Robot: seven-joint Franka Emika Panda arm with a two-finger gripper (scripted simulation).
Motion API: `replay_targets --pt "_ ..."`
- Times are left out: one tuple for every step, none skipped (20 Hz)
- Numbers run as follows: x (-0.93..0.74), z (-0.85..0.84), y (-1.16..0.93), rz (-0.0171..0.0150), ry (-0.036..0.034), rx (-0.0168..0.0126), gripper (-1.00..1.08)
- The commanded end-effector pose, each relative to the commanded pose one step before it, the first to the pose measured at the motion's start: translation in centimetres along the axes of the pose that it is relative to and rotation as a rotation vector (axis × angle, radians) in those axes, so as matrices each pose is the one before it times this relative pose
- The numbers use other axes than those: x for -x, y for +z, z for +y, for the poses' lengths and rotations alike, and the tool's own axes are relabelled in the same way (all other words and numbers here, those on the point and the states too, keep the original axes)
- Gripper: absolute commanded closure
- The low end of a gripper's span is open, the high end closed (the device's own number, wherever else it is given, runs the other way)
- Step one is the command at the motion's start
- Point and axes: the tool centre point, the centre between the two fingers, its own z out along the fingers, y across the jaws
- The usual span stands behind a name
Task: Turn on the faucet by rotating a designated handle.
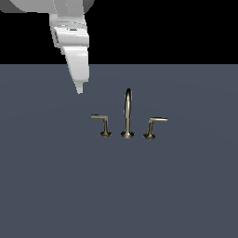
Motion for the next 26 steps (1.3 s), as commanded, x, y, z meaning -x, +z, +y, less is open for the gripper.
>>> replay_targets --pt "-0.524 -0.965 1.332 -0.00017 0.05043 0.00258 1.08" --pt "-0.217 -0.400 0.546 -0.00015 0.02072 0.00125 1.08" --pt "-0.225 -0.411 0.561 -0.00013 0.02128 0.00130 1.08" --pt "-0.233 -0.423 0.576 -0.00011 0.02191 0.00134 1.08" --pt "-0.241 -0.437 0.594 -0.00010 0.02260 0.00139 1.08" --pt "-0.250 -0.452 0.612 -0.00010 0.02337 0.00143 1.08" --pt "-0.259 -0.467 0.630 -0.00010 0.02411 0.00147 1.08" --pt "-0.259 -0.467 0.627 -0.00011 0.02407 0.00145 1.08" --pt "-0.255 -0.460 0.614 -0.00013 0.02366 0.00141 1.08" --pt "-0.251 -0.452 0.600 -0.00017 0.02320 0.00136 1.08" --pt "-0.245 -0.442 0.582 -0.00020 0.02262 0.00131 1.08" --pt "-0.238 -0.430 0.563 -0.00024 0.02196 0.00125 1.08" --pt "-0.231 -0.417 0.541 -0.00029 0.02123 0.00119 1.08" --pt "-0.221 -0.402 0.517 -0.00034 0.02040 0.00113 1.08" --pt "-0.212 -0.385 0.491 -0.00039 0.01949 0.00106 1.08" --pt "-0.200 -0.366 0.462 -0.00045 0.01846 0.00100 1.08" --pt "-0.188 -0.344 0.430 -0.00048 0.01730 0.00092 1.08" --pt "-0.173 -0.319 0.396 -0.00051 0.01602 0.00085 1.08" --pt "-0.161 -0.294 0.361 -0.00053 0.01473 0.00077 1.08" --pt "-0.145 -0.268 0.325 -0.00055 0.01336 0.00070 1.08" --pt "-0.130 -0.241 0.289 -0.00056 0.01198 0.00062 1.08" --pt "-0.115 -0.214 0.253 -0.00057 0.01060 0.00055 1.08" --pt "-0.100 -0.187 0.217 -0.00056 0.00921 0.00048 1.08" --pt "-0.083 -0.159 0.182 -0.00052 0.00777 0.00040 1.08" --pt "-0.070 -0.131 0.147 -0.00048 0.00640 0.00033 1.08" --pt "-0.053 -0.102 0.113 -0.00040 0.00496 0.00026 1.08"
